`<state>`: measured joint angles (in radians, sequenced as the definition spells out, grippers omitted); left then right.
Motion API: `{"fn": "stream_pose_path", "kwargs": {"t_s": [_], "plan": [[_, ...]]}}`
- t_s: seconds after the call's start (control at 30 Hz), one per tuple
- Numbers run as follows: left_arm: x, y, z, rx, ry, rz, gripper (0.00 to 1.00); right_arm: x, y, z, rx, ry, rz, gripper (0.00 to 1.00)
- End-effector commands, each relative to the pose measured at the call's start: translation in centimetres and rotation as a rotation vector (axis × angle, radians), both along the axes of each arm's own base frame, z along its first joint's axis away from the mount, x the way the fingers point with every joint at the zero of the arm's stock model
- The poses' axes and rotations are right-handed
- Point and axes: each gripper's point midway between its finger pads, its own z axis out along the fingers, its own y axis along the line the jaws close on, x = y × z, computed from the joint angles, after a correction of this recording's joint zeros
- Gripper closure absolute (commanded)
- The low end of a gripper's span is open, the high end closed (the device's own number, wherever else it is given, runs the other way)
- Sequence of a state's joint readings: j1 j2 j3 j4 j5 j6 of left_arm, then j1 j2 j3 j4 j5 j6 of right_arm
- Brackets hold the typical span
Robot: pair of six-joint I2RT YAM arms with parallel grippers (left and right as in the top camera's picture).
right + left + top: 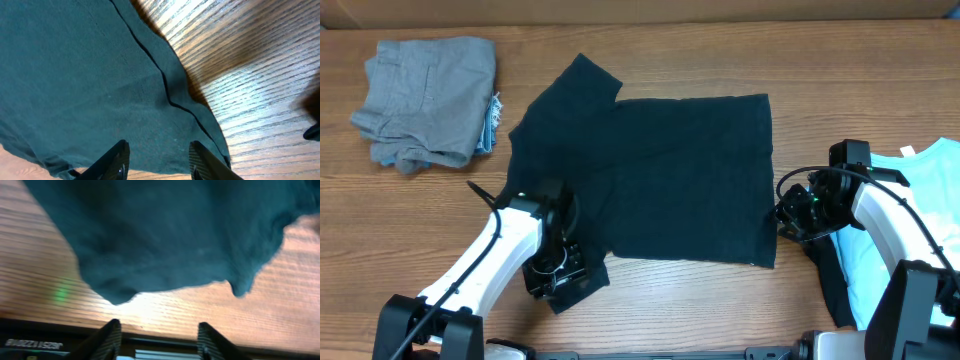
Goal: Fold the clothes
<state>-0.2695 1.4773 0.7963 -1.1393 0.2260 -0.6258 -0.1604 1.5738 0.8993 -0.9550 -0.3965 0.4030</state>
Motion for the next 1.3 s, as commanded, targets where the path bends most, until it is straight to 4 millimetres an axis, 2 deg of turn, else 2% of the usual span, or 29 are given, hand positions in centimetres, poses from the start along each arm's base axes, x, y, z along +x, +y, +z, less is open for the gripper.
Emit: {"fn": "stream_pose_path", "kwargs": {"t_s": [0.0, 0.17, 0.4, 0.53, 0.67, 0.7, 0.83, 0.97, 1.17, 1.27], "plan": [[0.1, 1.2, -0.6, 0.054, -0.024, 0.012, 0.45, 0.1, 0.2, 0.1, 0.008, -0.009, 0.009, 0.58], [-0.8, 1.5, -2.1, 0.077, -0.012, 0.066, 0.42, 0.0, 0.2, 0.1, 0.009, -0.007, 0.009, 0.58], [-2.3, 2.4, -3.9, 0.124, 0.009, 0.120, 0.47, 0.1, 0.2, 0.1, 0.008, -0.008, 0.009, 0.57], [-2.7, 2.1, -4.2, 0.109, 0.017, 0.132, 0.67, 0.0, 0.2, 0.1, 0.008, -0.008, 0.009, 0.57], [-2.7, 2.0, -4.2, 0.099, 0.020, 0.134, 0.96, 0.1, 0.2, 0.1, 0.008, -0.009, 0.009, 0.57], [-2.7, 1.8, -4.1, 0.089, 0.022, 0.134, 0.96, 0.1, 0.2, 0.1, 0.008, -0.008, 0.009, 0.57], [-2.2, 1.3, -3.4, 0.066, 0.020, 0.121, 0.96, 0.4, -0.3, 0.6, 0.007, -0.012, -0.009, 0.57], [-0.9, 1.7, -1.7, 0.087, 0.001, 0.079, 0.96, 0.8, -1.5, 1.9, 0.007, -0.015, -0.050, 0.57], [1.5, 4.3, 1.6, 0.235, -0.050, 0.047, 0.96, -1.0, -1.8, 2.2, 0.022, 0.064, -0.082, 0.53], [2.6, 4.1, 2.5, 0.229, -0.080, 0.029, 0.96, -1.8, -1.5, 2.1, 0.028, 0.095, -0.076, 0.52]]}}
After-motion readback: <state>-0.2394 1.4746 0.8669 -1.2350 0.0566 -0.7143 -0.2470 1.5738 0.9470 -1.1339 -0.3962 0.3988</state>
